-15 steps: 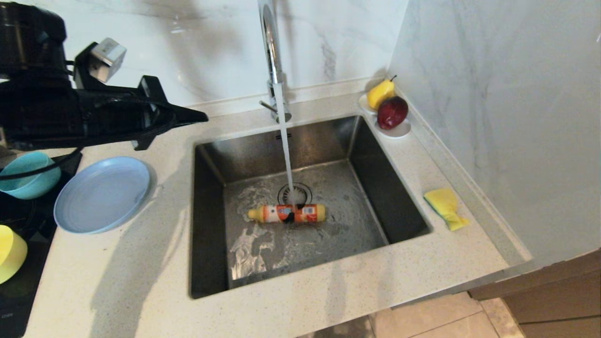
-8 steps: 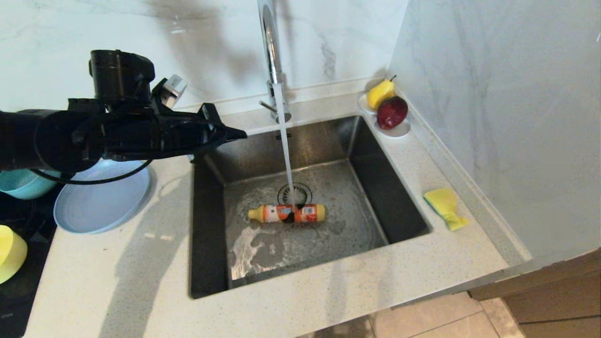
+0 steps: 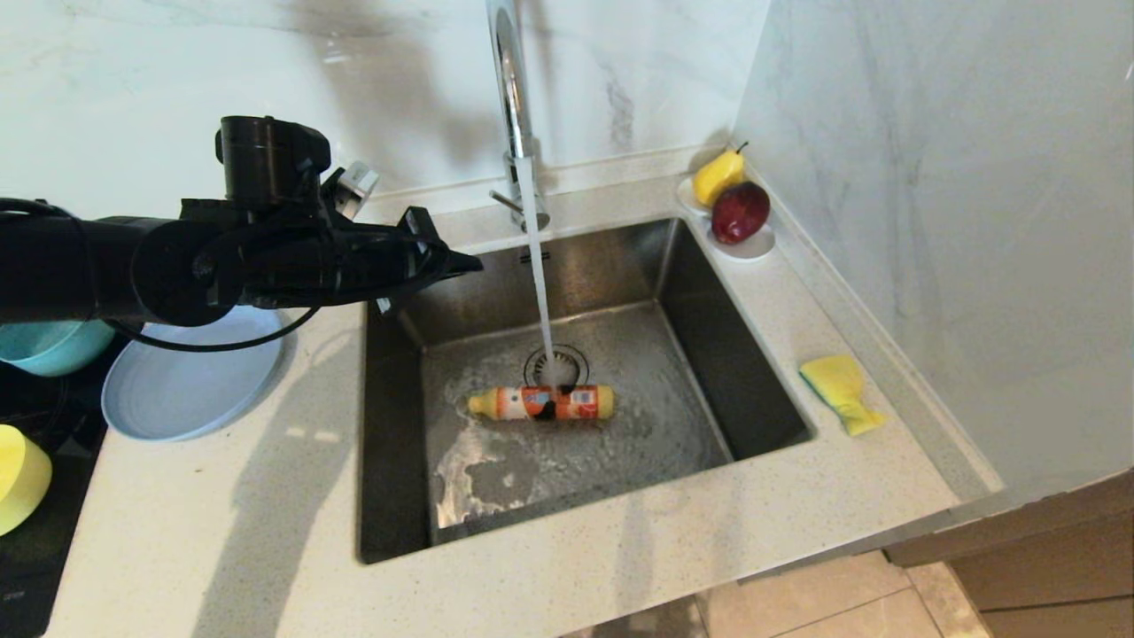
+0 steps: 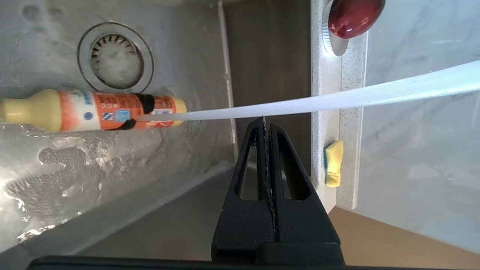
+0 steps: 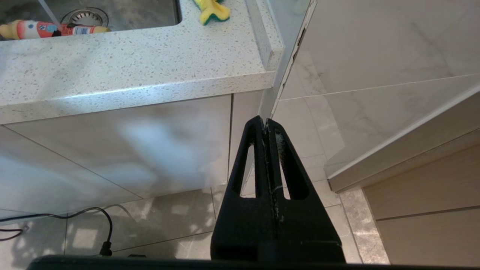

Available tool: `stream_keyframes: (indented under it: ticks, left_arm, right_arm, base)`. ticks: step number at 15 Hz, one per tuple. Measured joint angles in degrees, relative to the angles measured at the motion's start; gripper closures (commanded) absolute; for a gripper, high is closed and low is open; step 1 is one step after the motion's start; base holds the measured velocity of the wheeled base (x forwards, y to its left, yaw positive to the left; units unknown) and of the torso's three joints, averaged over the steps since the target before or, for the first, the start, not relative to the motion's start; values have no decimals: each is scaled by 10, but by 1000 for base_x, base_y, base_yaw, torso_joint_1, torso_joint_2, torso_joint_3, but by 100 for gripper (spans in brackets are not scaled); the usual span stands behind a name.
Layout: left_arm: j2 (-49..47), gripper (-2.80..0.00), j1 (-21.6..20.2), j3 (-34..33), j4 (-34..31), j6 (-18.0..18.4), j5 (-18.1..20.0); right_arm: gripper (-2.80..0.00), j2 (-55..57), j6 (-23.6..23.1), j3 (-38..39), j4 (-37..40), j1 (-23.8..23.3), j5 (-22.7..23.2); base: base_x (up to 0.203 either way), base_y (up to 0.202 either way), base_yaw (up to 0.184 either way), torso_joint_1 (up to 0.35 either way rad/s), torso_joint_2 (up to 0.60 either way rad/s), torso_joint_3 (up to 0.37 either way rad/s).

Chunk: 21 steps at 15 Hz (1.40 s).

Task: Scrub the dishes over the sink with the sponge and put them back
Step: Turn off the faucet

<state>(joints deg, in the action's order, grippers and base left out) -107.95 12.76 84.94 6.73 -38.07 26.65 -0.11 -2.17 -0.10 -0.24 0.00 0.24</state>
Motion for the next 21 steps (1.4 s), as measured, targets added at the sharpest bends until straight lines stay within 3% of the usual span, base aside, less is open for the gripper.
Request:
stream_keyframes:
  ticks: [3,8,21]
  left_arm:
    - [-17,0,2,20,12,-12,-4]
    - [-58,0,10,45,117,-58,-56]
    - [-149,0,9,171,122,-75,-87]
  right_arm:
    - [0,0,0,0,0,0,0]
    - [0,0,0,0,0,0,0]
    - [0,0,0,0,0,0,0]
  base:
    - [0,0,0,0,0,0]
    - [0,0,0,0,0,0]
    - [0,0,0,0,0,0]
